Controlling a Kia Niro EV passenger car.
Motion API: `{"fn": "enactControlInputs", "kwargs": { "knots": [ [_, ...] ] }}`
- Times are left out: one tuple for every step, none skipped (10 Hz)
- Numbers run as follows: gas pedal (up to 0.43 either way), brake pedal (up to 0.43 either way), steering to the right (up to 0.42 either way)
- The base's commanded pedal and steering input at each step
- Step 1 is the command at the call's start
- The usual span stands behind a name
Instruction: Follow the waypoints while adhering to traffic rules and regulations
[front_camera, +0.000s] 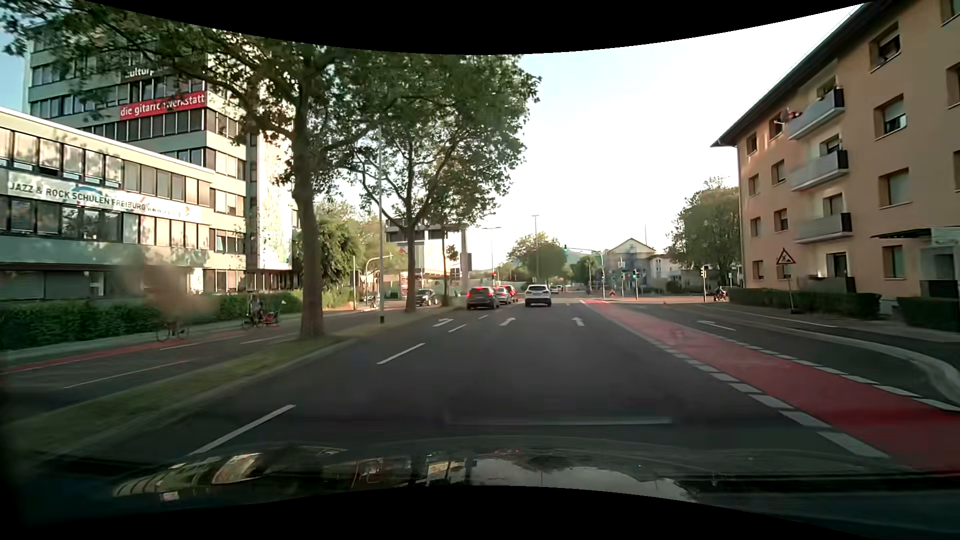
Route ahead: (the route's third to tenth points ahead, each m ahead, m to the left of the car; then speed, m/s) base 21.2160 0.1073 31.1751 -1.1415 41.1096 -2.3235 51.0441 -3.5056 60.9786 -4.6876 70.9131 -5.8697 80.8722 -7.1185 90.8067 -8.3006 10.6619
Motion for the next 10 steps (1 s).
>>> {"fn": "enactControlInputs", "kwargs": {
  "knots": [
    [0.087, 0.0, 0.003],
    [0.067, 0.0, 0.011],
    [0.039, 0.0, 0.011],
    [0.008, 0.0, 0.011],
    [0.0, 0.0, 0.011],
    [0.0, 0.0, 0.011],
    [0.0, 0.0, 0.011],
    [0.0, 0.0, 0.011],
    [0.0, 0.0, 0.011],
    [0.0, 0.0, 0.013]
  ]
}}
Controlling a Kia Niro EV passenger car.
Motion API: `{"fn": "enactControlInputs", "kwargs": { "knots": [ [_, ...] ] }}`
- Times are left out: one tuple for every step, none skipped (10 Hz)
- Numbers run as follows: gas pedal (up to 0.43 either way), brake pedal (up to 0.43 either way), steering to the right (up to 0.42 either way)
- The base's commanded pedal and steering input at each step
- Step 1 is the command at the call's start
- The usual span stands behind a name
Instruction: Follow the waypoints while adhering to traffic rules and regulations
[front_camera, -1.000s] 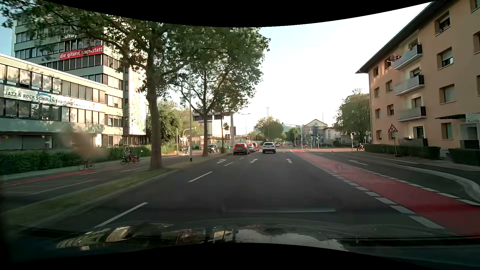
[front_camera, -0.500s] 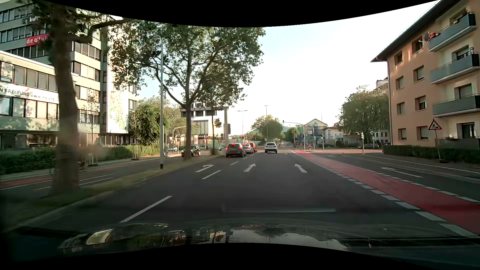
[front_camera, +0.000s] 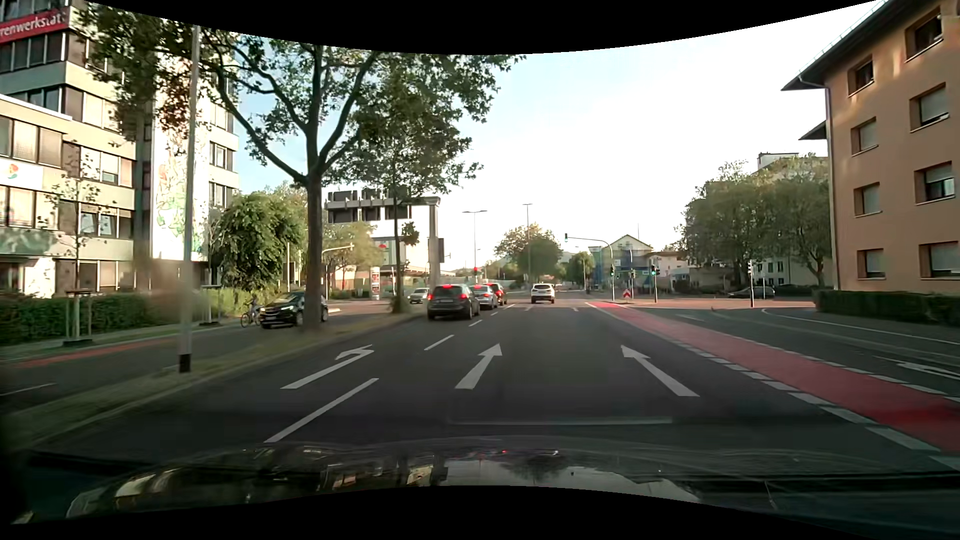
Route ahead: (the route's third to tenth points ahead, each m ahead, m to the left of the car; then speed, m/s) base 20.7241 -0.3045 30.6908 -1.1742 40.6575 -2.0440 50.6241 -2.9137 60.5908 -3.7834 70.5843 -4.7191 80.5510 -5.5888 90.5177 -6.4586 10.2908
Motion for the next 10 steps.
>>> {"fn": "enactControlInputs", "kwargs": {
  "knots": [
    [0.0, 0.0, 0.012],
    [0.0, 0.0, 0.015],
    [0.0, 0.0, 0.016],
    [0.0, 0.0, 0.017],
    [0.0, 0.0, 0.017],
    [0.0, 0.0, 0.017],
    [0.0, 0.0, 0.017],
    [0.0, 0.0, 0.017],
    [0.0, 0.0, 0.017],
    [0.0, 0.0, 0.017]
  ]
}}
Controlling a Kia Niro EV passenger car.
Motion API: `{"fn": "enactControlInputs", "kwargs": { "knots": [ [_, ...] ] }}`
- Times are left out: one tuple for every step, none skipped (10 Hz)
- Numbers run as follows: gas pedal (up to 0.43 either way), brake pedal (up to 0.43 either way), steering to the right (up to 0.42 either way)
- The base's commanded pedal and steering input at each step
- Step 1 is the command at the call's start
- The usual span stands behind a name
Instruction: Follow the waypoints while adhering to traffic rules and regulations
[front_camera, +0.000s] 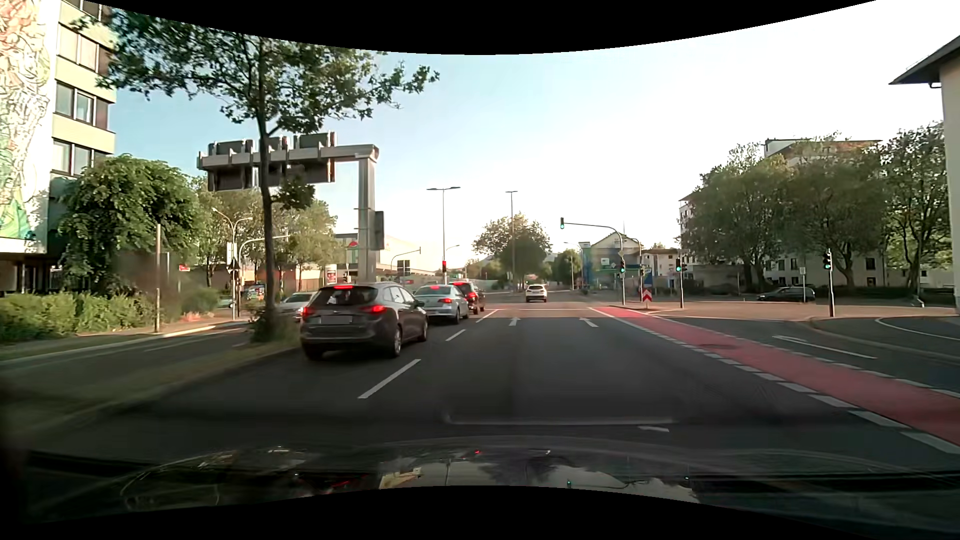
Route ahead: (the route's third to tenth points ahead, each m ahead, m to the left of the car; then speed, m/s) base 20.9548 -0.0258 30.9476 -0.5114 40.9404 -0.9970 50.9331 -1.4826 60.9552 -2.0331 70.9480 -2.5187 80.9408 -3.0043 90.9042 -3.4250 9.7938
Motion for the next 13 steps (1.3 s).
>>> {"fn": "enactControlInputs", "kwargs": {
  "knots": [
    [0.008, 0.0, 0.017],
    [0.02, 0.0, 0.017],
    [0.02, 0.0, 0.016],
    [0.02, 0.0, 0.017],
    [0.028, 0.0, 0.017],
    [0.028, 0.0, 0.017],
    [0.028, 0.0, 0.016],
    [0.028, 0.0, 0.014],
    [0.028, 0.0, 0.013],
    [0.028, 0.0, 0.012],
    [0.039, 0.0, 0.01],
    [0.039, 0.0, 0.008],
    [0.039, 0.0, 0.008]
  ]
}}
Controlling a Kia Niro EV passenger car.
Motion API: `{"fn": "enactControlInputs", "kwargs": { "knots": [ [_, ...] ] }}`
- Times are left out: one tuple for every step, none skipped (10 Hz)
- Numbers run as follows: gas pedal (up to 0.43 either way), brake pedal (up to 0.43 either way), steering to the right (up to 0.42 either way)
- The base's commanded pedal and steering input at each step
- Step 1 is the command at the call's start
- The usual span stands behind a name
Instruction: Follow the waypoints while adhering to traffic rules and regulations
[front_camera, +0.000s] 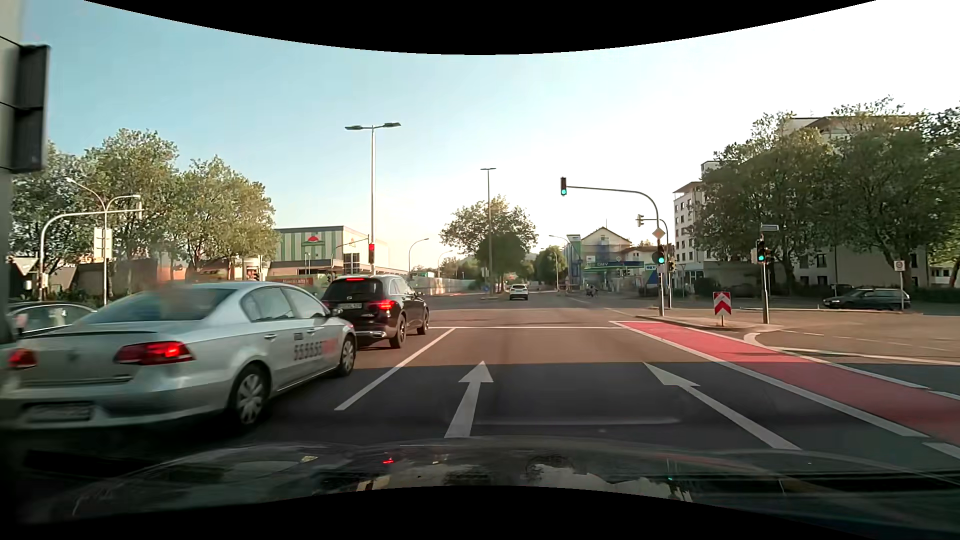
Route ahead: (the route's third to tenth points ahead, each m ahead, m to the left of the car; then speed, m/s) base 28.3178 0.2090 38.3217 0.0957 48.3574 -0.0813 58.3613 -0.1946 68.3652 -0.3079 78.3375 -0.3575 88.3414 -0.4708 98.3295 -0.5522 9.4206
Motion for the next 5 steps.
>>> {"fn": "enactControlInputs", "kwargs": {
  "knots": [
    [0.039, 0.0, 0.006],
    [0.039, 0.0, 0.006],
    [0.039, 0.0, 0.006],
    [0.047, 0.0, 0.005],
    [0.059, 0.0, 0.005]
  ]
}}
